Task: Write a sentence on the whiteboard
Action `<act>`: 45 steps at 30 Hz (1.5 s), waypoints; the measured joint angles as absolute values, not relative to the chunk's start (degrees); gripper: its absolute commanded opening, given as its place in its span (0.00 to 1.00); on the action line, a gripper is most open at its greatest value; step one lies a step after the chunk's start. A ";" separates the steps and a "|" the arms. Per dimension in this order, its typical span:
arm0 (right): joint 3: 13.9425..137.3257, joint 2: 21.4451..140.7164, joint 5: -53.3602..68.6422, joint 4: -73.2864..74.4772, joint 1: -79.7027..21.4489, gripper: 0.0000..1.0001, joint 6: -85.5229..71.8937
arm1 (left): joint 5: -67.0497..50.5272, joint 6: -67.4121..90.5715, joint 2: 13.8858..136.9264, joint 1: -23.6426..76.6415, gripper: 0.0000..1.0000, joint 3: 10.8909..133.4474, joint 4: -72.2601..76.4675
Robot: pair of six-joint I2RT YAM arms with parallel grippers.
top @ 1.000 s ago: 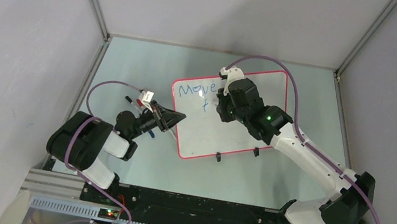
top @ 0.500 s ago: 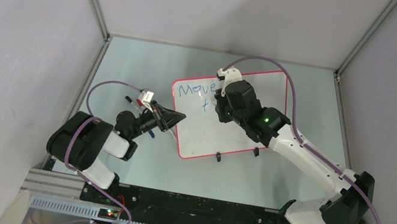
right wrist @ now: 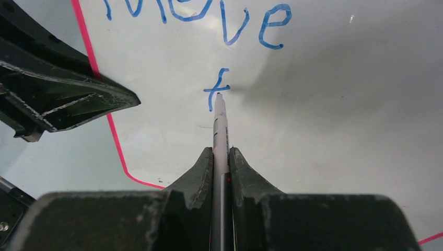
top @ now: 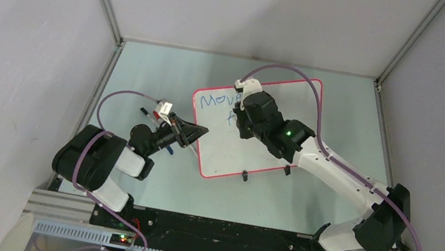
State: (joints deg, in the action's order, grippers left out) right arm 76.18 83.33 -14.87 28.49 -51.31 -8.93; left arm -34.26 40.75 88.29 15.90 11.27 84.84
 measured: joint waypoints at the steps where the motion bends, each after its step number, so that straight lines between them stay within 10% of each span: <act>1: 76.18 83.48 -15.07 28.53 -51.31 0.00 -8.93 | -34.24 40.75 88.29 15.90 0.16 11.27 84.84; 45: 76.31 84.86 -18.50 29.56 -50.09 0.00 -8.93 | -34.20 40.75 88.29 15.90 0.15 11.27 84.77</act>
